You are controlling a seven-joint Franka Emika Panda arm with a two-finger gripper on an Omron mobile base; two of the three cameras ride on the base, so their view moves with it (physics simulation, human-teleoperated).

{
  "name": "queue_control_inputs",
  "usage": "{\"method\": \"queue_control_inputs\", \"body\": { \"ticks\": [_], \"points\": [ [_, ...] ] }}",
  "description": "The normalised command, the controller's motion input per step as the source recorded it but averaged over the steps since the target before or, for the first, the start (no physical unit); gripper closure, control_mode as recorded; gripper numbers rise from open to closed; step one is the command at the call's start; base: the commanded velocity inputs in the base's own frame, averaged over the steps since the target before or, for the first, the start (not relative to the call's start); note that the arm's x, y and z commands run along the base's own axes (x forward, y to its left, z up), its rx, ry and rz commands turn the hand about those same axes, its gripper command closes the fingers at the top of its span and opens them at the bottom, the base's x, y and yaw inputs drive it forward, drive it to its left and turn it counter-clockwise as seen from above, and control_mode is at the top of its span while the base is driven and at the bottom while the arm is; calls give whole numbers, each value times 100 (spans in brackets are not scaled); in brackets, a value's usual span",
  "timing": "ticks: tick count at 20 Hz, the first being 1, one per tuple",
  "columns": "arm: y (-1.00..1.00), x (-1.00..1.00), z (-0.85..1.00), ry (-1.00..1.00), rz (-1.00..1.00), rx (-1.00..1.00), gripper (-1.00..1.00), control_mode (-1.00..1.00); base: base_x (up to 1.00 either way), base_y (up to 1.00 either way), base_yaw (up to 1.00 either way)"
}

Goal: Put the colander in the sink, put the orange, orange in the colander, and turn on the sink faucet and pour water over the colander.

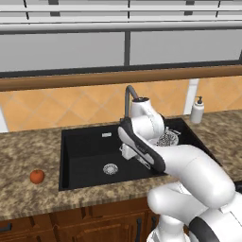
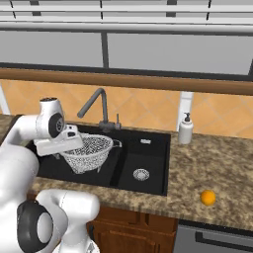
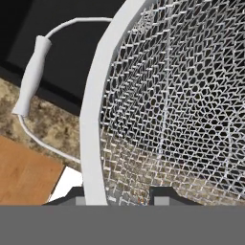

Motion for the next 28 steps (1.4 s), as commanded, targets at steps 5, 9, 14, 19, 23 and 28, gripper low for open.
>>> {"method": "queue_control_inputs", "body": {
  "ticks": [5,9,14,19,23,28],
  "points": [
    [41,4,-13,-7,0,0,100,-100,0,0,0],
    [34,28,-3,-2,3,0,100,-100,0,0,0],
    [33,12,-6,0,8,0,100,-100,0,0,0],
    [0,21,-16,0,23,0,100,-100,0,0,0],
    [0,26,-32,0,21,0,100,-100,0,0,0],
    [0,28,-34,0,8,1,100,-100,0,0,0]
  ]
}}
